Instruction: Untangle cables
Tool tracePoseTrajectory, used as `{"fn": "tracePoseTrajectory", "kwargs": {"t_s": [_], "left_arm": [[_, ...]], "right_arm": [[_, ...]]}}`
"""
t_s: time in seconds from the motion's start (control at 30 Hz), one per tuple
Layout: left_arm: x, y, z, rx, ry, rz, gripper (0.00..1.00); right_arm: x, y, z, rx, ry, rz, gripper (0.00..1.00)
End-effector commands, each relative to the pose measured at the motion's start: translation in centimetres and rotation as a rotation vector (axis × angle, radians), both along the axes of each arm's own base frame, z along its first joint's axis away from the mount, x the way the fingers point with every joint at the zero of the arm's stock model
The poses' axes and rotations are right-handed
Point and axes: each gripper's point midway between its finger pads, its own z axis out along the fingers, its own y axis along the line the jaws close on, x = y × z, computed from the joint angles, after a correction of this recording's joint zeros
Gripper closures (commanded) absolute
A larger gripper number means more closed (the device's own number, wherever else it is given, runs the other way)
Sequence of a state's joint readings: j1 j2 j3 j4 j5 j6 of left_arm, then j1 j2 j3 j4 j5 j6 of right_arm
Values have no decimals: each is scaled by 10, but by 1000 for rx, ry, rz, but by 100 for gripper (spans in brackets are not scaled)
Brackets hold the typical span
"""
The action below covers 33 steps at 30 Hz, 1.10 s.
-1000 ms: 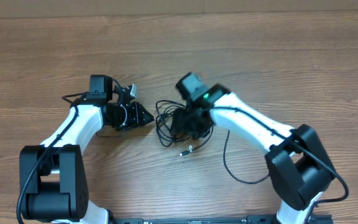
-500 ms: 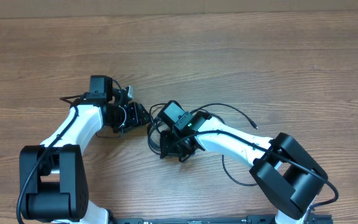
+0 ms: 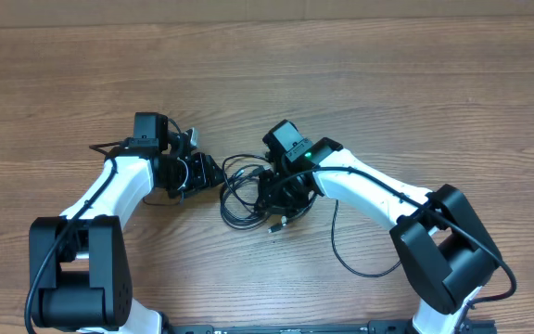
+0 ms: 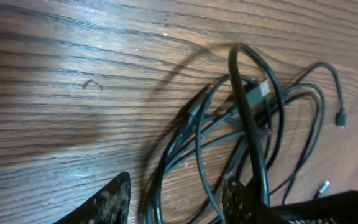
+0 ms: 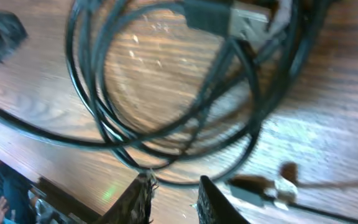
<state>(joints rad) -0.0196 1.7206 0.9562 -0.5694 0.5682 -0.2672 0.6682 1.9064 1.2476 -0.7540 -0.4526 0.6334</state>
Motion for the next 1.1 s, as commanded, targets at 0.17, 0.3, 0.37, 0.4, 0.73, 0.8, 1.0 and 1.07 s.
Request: {"fn": "tracePoseTrajectory", "kwargs": {"t_s": [0.17,0.3,0.37,0.4,0.73,0.8,1.0,1.07], "left_arm": [[-12,37,-25,306,81,61,66],[-27,25,-32,309,116,29,65],[-31,17,-36,299,121,30,62],[-32,13,-37,293,120,26,60],[-27,-43,-25,128,54,-61,62],[-22,-52,-17,64,40,-75,67],[-2,-83,32,-163,-49,-167,66],[2,-93,48,-234,-79,-207,66]], "right_arm": [[32,-44,6,-107,-78,-68,75],[46,-57,4,-147,-122,-105,65],[52,-54,5,-137,-149,-104,57],[55,-52,6,-128,-162,-104,56],[51,-38,8,-110,-185,-70,56],[49,-36,8,-109,-184,-58,56],[42,-31,8,-90,-193,18,55],[41,-33,8,-95,-190,25,55]]}}
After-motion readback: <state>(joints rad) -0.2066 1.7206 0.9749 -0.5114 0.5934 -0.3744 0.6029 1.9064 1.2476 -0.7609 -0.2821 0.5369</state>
